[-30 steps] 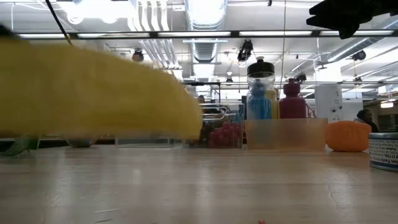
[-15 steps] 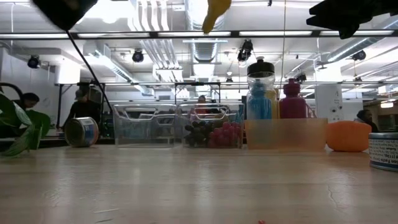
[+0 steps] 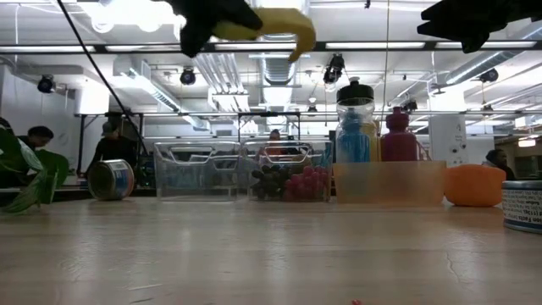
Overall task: Pick & Place Food Item
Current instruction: Put the yellow banana into the right transparent bin
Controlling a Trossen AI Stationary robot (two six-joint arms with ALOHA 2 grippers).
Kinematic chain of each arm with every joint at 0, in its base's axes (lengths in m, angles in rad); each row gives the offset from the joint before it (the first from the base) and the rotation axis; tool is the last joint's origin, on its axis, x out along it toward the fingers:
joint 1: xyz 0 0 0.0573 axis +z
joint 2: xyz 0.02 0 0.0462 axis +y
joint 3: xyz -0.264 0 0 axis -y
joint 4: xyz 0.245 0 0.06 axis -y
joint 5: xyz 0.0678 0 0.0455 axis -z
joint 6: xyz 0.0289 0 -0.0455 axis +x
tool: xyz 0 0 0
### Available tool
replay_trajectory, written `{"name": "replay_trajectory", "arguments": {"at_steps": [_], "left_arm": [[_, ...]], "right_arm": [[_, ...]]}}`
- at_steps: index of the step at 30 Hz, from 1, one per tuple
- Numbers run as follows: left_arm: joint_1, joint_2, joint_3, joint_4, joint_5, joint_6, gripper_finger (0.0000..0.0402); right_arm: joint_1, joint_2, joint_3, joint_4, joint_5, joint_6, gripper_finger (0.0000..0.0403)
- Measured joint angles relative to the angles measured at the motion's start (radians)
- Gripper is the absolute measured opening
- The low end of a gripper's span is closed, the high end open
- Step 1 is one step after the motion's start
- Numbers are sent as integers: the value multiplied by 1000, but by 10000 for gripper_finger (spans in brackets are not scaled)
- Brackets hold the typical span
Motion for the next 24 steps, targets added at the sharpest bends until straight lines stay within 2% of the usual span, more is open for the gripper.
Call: {"name": "replay_trajectory", "arguments": {"at_steps": [8,17,24], "left_arm": [[193,-1,0,-21,140,5,69],[263,-1,0,-117,139,-14,70],[313,-1,0,-9,116,54,70]], "right_arm": [[0,0,0,0,0,0,190],[0,0,0,0,0,-1,190],[0,0,0,0,0,1,190]]}}
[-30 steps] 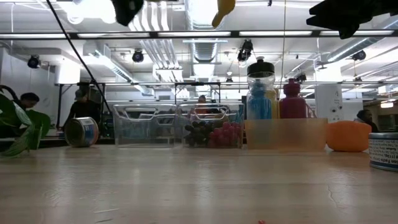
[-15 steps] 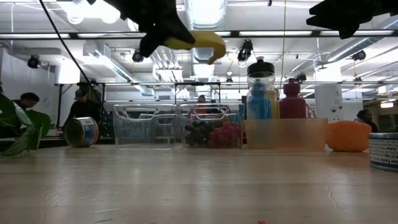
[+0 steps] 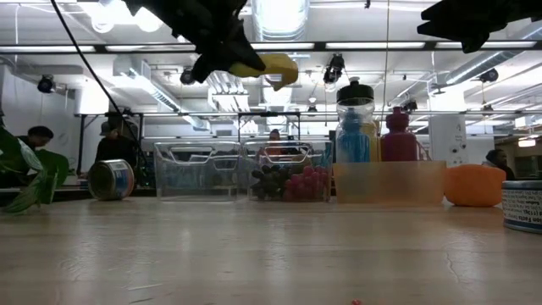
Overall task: Pick & Place Food Item
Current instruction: Put the yellow banana into the right transparent bin
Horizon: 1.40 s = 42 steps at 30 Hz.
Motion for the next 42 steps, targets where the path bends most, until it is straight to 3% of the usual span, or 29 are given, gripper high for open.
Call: {"name": "replay_trajectory", "arguments": {"at_steps": [5,16,30,42], "left_arm": [[95,9,0,41,16,12,70],[329,193,59,125,262,22,70],[379,501,420,-179,281,19,70],[430,523,452,-246,303,-59,70]], "right_arm": [[0,0,0,0,0,0,190],[0,0,0,0,0,-1,190],[0,0,0,0,0,-1,190],[0,1,0,0,0,-1,190]]}}
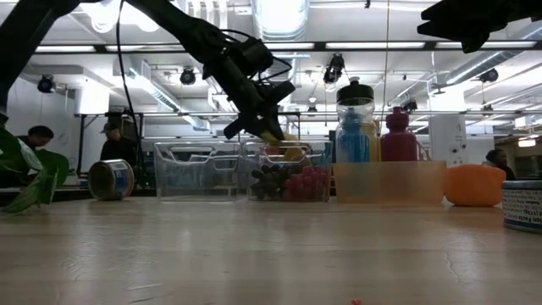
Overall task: Pick & Place Food Item
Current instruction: Put the yellow banana into the right transparent bin, then put the orange into the right transparent bin
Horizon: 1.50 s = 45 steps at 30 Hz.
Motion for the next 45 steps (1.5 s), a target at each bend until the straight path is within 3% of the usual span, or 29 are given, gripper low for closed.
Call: {"name": "replay_trajectory", "arguments": {"at_steps": [26,45], "left_arm": [[-3,0,-2,-90,-47,3,73],[-5,0,-2,-87,-55,9,234]], "right_arm": [[0,-1,0,0,0,-1,190],[0,-1,0,0,0,-1,190]]}}
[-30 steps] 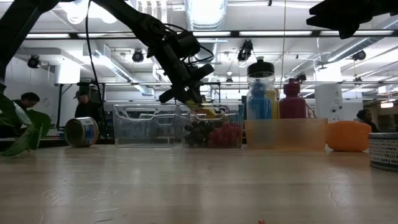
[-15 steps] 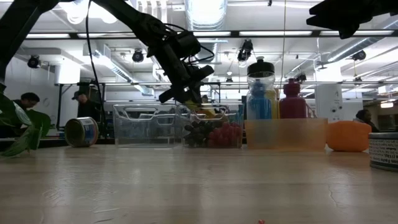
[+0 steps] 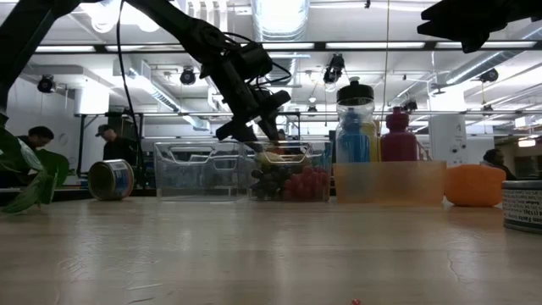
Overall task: Pick & Place Food Item
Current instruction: Put the orange into the right transparent bin
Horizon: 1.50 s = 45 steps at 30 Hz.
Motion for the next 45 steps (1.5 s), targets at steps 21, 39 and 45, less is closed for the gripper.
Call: {"name": "replay_trajectory", "arguments": {"at_steps": [21,39,45], "left_arm": [[-121,-192,2,-3,-14,150,277],[-443,-580,-418,383,-219,448,277],[-477,-800,-694,647,-206,514,277]], "right_arm": [[0,1,0,0,0,1,190],[0,-1,0,0,0,1,190],[0,0,0,0,0,1,190]]}}
